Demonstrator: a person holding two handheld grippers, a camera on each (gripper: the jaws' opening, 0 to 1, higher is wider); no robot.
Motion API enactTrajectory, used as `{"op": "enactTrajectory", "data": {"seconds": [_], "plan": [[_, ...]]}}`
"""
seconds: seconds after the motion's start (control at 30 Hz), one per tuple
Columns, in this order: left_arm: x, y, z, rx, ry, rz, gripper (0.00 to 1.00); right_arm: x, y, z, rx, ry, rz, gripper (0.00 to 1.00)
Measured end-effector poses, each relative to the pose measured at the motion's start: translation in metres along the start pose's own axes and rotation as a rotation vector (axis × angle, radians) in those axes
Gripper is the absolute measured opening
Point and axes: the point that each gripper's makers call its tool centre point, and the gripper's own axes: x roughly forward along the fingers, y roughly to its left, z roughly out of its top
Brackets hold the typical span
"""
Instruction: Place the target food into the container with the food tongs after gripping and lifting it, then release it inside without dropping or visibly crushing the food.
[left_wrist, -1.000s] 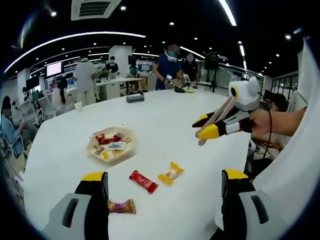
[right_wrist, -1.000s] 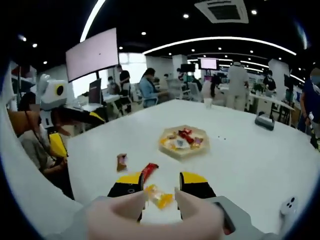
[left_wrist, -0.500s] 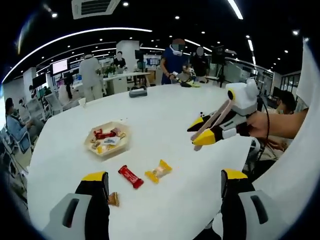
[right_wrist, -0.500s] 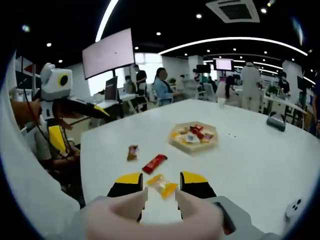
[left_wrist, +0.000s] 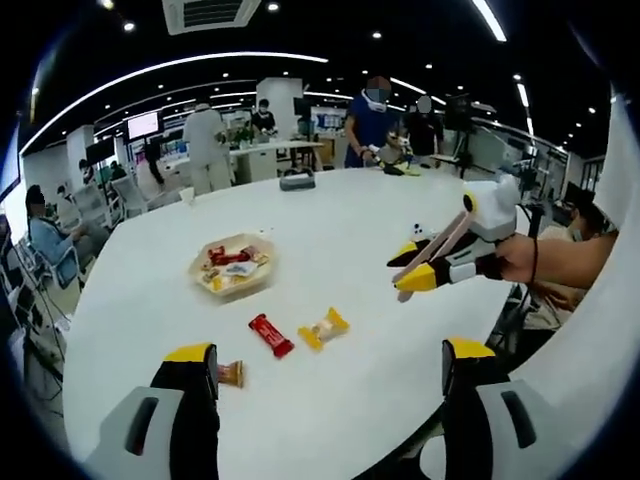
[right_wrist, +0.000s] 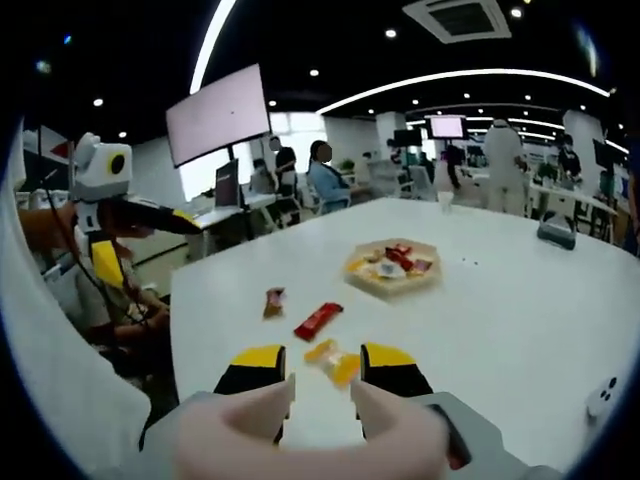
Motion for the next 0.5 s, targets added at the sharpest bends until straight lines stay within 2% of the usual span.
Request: {"op": "enactTrajectory", "data": {"seconds": [0.37,0.5], "plan": [[-0.001,0.003,0.002,-0.004,-0.003,0.005,0.93,0.001,0.008,-0.003,-0.003,0.005,0.004,0.29],[-0.004,0.010,0.001,-0.007,-0.010,0.008,0.93,0.006,0.009,-0.001,-0.011,0.012,-0.002,0.29]]}}
